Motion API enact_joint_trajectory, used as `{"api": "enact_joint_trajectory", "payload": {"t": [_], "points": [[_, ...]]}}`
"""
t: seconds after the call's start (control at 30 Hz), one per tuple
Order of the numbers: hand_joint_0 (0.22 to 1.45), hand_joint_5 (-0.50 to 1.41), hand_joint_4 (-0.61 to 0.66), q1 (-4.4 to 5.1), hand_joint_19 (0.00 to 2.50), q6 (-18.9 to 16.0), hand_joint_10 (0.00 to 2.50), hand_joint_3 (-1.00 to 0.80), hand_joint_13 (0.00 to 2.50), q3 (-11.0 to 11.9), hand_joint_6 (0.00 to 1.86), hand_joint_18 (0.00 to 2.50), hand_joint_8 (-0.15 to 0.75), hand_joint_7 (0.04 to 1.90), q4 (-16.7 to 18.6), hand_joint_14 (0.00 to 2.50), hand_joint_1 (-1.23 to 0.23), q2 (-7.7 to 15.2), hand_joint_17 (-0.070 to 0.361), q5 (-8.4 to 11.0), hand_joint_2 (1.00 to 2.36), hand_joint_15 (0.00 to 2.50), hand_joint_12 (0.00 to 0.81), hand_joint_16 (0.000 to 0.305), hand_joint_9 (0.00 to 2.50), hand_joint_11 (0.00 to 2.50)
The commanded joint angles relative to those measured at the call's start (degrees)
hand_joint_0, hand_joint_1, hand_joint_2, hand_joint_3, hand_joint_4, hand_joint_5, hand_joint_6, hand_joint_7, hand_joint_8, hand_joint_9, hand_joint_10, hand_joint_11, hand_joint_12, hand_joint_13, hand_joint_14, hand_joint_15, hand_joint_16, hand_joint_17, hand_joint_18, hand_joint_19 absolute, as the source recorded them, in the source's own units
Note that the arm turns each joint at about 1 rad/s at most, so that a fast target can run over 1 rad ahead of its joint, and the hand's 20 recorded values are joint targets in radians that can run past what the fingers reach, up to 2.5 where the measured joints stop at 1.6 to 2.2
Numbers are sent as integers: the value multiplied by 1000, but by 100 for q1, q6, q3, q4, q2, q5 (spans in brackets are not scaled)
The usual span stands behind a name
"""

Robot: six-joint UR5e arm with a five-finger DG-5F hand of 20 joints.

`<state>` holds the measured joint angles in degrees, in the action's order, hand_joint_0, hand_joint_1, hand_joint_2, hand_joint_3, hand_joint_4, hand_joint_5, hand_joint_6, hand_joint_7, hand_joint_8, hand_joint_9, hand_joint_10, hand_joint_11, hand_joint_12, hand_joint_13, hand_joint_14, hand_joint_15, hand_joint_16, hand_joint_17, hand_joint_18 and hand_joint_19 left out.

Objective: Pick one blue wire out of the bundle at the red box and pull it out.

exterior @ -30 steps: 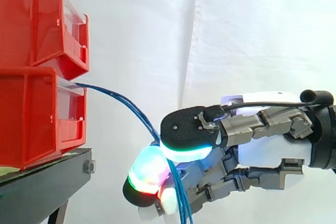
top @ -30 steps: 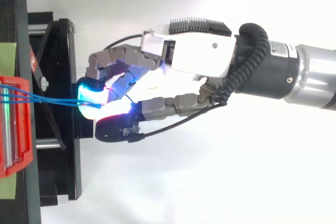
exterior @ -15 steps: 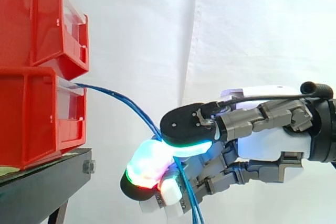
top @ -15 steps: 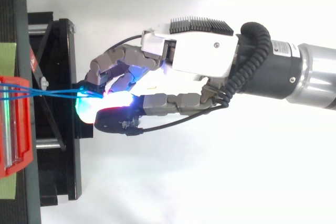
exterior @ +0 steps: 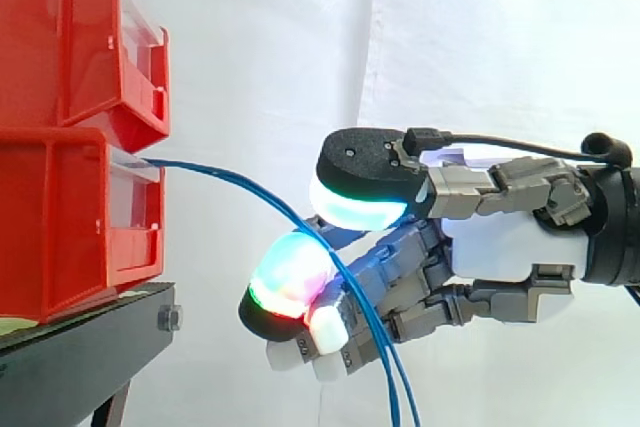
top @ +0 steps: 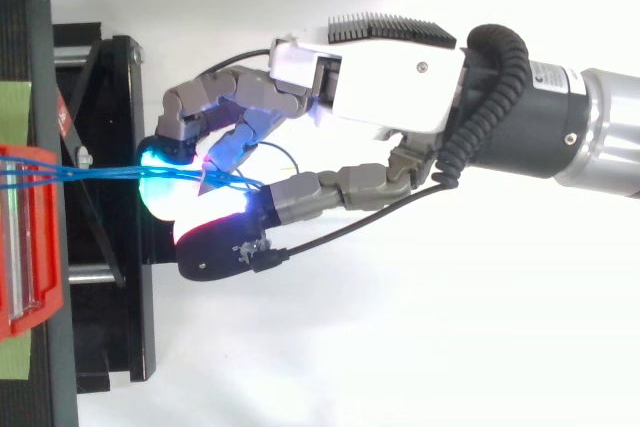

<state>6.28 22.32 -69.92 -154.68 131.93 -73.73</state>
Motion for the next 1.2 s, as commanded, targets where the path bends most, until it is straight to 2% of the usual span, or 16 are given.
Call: {"api": "enact_joint_trajectory", "payload": {"t": [0.0,0.03,0.17,0.4,0.67,0.83,0.97,1.03,1.17], "points": [[508,-100,260,-31,505,53,19,-360,520,-4,590,339,283,1082,-1,14,-566,-1,146,-1,1009,326,389,65,885,496],[508,-100,259,-66,511,53,19,-358,520,-4,590,341,281,1083,-54,15,-568,-1,146,-1,1009,322,389,65,885,494],[522,-100,246,-92,506,62,19,-314,516,-4,588,332,276,1100,-115,14,-592,-1,144,-1,1010,329,384,64,883,489],[538,-102,273,-92,491,79,18,-282,535,-4,613,370,293,1037,-133,13,-626,-1,154,-1,1010,322,402,69,894,478],[534,-101,263,-92,494,88,18,-306,529,-4,596,360,290,1057,-150,14,-624,-1,153,-1,1009,318,400,68,888,480],[537,-102,266,-136,493,79,20,-276,538,-4,604,369,293,1058,-203,14,-633,8,154,-1,1010,321,403,68,889,478],[559,-116,276,-136,475,88,18,-202,554,-4,701,396,305,901,-221,13,-668,-1,161,8,1009,307,416,72,900,474],[575,-133,285,-136,470,79,17,-147,567,-4,795,425,308,765,-221,13,-690,-1,163,-1,1008,306,418,72,909,474],[582,-139,281,-136,457,88,17,-109,581,-4,825,435,313,750,-203,12,-700,-1,164,-1,1005,307,420,73,915,477]]}}
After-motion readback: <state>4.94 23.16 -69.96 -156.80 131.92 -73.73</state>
